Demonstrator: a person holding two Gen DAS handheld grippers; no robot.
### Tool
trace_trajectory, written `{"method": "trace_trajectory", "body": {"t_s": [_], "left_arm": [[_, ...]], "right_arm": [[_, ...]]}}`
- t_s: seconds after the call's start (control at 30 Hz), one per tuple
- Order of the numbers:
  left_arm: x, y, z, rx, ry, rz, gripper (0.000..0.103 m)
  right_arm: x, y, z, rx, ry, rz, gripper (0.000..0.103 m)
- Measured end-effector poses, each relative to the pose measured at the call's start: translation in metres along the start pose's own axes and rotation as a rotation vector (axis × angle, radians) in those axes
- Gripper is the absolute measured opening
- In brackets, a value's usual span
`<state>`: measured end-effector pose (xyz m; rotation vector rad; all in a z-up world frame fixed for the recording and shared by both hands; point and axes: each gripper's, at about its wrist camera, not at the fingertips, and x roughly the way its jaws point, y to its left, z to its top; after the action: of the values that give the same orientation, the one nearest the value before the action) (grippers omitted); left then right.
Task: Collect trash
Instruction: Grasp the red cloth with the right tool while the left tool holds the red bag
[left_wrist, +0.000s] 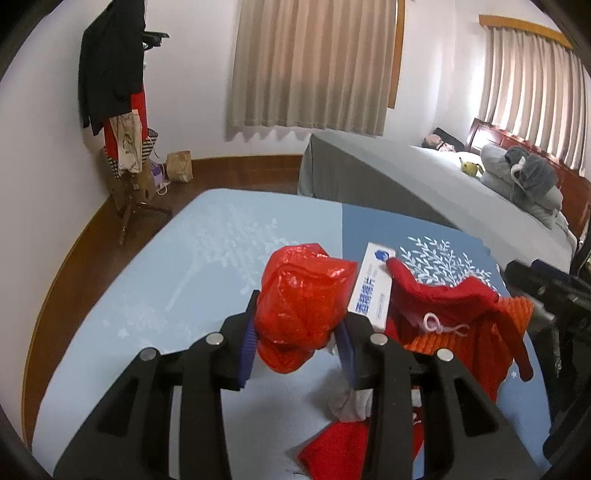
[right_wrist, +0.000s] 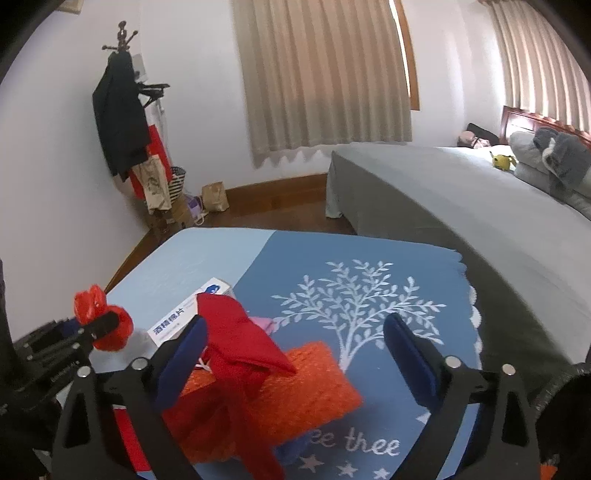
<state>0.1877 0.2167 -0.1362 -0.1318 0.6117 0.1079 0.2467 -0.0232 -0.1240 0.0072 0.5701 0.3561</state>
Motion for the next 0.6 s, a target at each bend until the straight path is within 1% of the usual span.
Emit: {"method": "trace_trajectory", "body": {"t_s": [0.33,0.37,0.4,0.43,0.5,0.53,0.6], "left_arm": [[0.001,-0.002,0.002,-0.004,-0.004,0.015,0.036],[0.001,-0.002,0.002,-0.005,-0.004,0.015,0.036],[0.001,-0.002,0.002,-0.006,-0.004,0.014,0.036],[0.001,-0.002,0.002,-0.006,-0.003,0.015,0.036],[0.001,-0.002,0.003,-0.006,-0.003,0.014,0.036],[0.001,-0.002,0.003,-0.006,-0.003,0.014,0.036],[0.001,-0.002,0.003,-0.006,-0.004,0.014,0.036]], "right_arm": [[0.031,0.021,-0.007,-0.013,0.088,0.071,0.072],[0.034,0.022,-0.008,-0.014,0.098,0.076,0.069],[0.037,0.022,-0.01,-0.015,0.107,0.08,0.063],[0.04,0.023,-0.01,-0.017,0.115,0.087,0.06],[0.043,0.025,-0.012,-0.023,0.133,0.105,0.045],[0.044,0.026,-0.012,-0.028,0.136,0.112,0.042],[0.042,0.027,-0.011,-0.036,0.136,0.132,0.025]]}}
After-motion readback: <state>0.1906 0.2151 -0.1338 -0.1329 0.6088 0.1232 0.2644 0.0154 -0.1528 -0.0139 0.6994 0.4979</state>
